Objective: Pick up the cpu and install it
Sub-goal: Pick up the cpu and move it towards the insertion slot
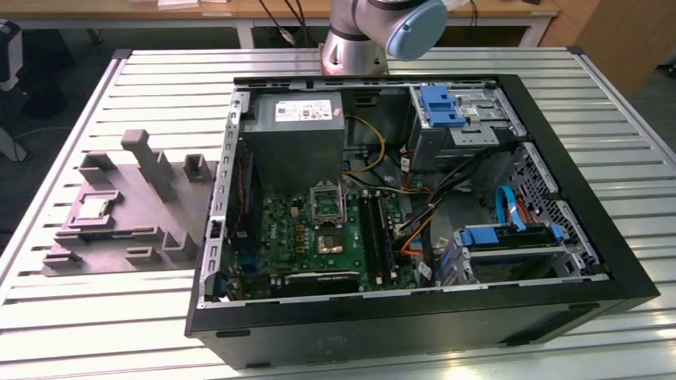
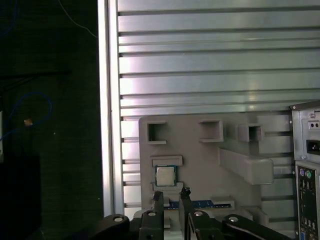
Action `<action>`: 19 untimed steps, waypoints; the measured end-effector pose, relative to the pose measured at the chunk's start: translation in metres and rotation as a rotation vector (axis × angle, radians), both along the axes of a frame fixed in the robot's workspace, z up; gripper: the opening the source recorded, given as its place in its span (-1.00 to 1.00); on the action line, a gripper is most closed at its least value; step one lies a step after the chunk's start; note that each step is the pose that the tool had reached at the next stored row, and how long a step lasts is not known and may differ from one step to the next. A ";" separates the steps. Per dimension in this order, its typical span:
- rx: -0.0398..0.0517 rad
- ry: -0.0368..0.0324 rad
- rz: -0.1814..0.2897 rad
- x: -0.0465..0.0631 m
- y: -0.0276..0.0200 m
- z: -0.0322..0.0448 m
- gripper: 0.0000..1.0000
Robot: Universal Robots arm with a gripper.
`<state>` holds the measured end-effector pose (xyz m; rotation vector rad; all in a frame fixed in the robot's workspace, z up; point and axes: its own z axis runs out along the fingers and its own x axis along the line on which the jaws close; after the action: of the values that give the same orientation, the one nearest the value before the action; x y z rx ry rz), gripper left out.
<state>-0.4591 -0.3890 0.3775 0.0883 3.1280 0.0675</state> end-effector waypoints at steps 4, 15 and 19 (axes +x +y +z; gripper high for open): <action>0.0000 0.0000 0.000 0.000 0.0000 0.0000 -0.18; -0.0033 0.0099 0.013 0.000 0.0005 -0.0015 0.41; -0.0042 0.0151 0.028 -0.001 0.0006 -0.0025 0.41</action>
<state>-0.4596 -0.3883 0.3750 0.0454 3.1446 0.0608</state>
